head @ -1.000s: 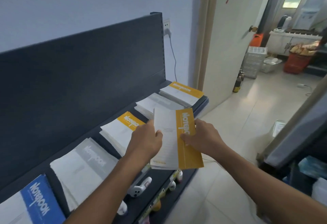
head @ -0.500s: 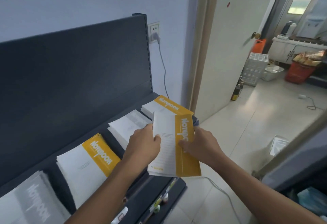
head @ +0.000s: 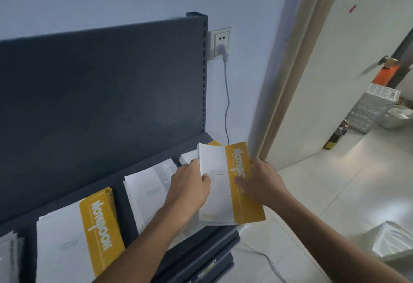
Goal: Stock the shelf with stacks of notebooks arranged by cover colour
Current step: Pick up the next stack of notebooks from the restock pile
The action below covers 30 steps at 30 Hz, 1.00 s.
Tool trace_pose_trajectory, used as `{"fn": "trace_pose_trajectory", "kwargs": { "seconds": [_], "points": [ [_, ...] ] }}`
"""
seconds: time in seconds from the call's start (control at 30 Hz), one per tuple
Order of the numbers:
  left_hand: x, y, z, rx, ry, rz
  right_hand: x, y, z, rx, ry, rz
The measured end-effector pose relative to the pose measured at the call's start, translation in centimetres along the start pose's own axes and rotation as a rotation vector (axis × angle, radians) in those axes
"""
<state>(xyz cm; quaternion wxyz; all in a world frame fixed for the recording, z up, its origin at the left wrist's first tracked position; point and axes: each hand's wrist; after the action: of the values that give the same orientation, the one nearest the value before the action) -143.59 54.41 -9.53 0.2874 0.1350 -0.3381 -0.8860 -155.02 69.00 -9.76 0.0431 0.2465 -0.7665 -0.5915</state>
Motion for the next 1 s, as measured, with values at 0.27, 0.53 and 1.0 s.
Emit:
{"fn": "trace_pose_trajectory", "kwargs": {
  "seconds": [0.27, 0.53, 1.0],
  "points": [
    [2.4, -2.7, 0.0, -0.029, 0.169, 0.188, 8.1, 0.6, -0.1, -0.116, 0.287, -0.109],
    [3.3, -5.5, 0.7, -0.008, 0.31, 0.319, 12.6, -0.1, 0.0, -0.163, 0.458, -0.187],
    [3.4, -7.2, 0.8, 0.286, 0.391, 0.419, 14.7, -1.8, -0.1, -0.384, 0.6, -0.228]
  ]
}}
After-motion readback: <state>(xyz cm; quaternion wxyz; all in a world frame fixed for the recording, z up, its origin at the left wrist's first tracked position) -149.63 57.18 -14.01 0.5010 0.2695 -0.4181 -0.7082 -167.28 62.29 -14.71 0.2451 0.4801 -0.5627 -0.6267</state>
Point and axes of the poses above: each hand's wrist, its own x-axis towards the middle knuckle, its own y-axis out of the back of the hand, z = x × y, and after that the axes turned 14 degrees about -x, right-handed
